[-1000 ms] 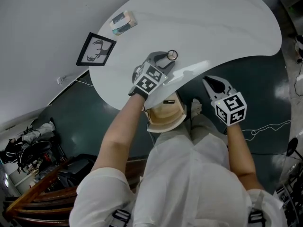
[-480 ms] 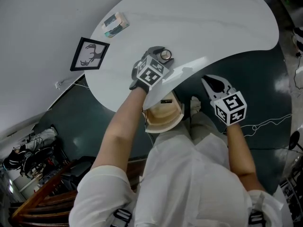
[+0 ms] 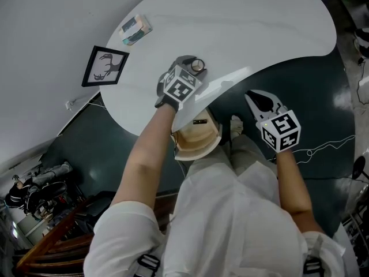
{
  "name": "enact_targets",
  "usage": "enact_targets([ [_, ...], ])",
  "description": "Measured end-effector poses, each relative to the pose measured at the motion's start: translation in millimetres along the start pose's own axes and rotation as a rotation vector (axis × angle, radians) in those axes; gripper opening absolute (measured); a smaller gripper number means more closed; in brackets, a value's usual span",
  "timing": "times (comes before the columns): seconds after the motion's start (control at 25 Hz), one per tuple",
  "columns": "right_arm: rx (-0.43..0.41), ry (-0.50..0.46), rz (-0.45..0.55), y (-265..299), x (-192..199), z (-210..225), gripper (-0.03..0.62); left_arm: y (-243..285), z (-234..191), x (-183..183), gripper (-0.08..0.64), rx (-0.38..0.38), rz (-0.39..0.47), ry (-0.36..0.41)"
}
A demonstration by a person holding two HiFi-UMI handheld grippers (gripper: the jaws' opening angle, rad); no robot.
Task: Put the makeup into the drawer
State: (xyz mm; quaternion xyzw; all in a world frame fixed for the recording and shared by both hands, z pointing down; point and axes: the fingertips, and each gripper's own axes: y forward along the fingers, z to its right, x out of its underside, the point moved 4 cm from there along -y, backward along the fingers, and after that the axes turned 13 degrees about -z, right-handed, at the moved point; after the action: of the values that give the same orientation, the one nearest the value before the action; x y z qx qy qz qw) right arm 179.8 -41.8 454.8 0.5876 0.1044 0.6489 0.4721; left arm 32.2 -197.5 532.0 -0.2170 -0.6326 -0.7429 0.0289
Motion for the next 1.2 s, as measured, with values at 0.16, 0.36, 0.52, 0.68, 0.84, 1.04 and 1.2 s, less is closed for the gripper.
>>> enact_targets([
  [0.16,-0.008,-0.011,-0.002,0,1,-4,0.011,-3,7,4,0.232,-0.01,0.0,-0.009],
  [0.36,-0.028,-0.036,-0.009,1,2,-13,0.011,-10,27,18,0.232,0.002,-0.007,-0.009],
  [0.52,-0.049,-0.061,-0.015,4,2,-23,0.011,-17,46,34,0.232,0.008,-0.007,-0.016],
  [0.68,-0.075,-0.095,-0.021,6,2,-34,0.011,-26,68,51,0.23,0.012,-0.005,-0.036],
  [0.84,-0.113,-0.141,-0.035,10,0,-47,0.011,-39,92,71,0.23,0.011,-0.015,-0.049],
  [1.04,-0.166,-0.196,-0.056,20,-3,-69,0.011,-60,118,98,0.23,0.009,-0.019,-0.082],
  [1.2,-0.207,-0.243,-0.073,32,-9,-85,0.011,-76,136,119,0.23,0.018,-0.018,-0.109],
])
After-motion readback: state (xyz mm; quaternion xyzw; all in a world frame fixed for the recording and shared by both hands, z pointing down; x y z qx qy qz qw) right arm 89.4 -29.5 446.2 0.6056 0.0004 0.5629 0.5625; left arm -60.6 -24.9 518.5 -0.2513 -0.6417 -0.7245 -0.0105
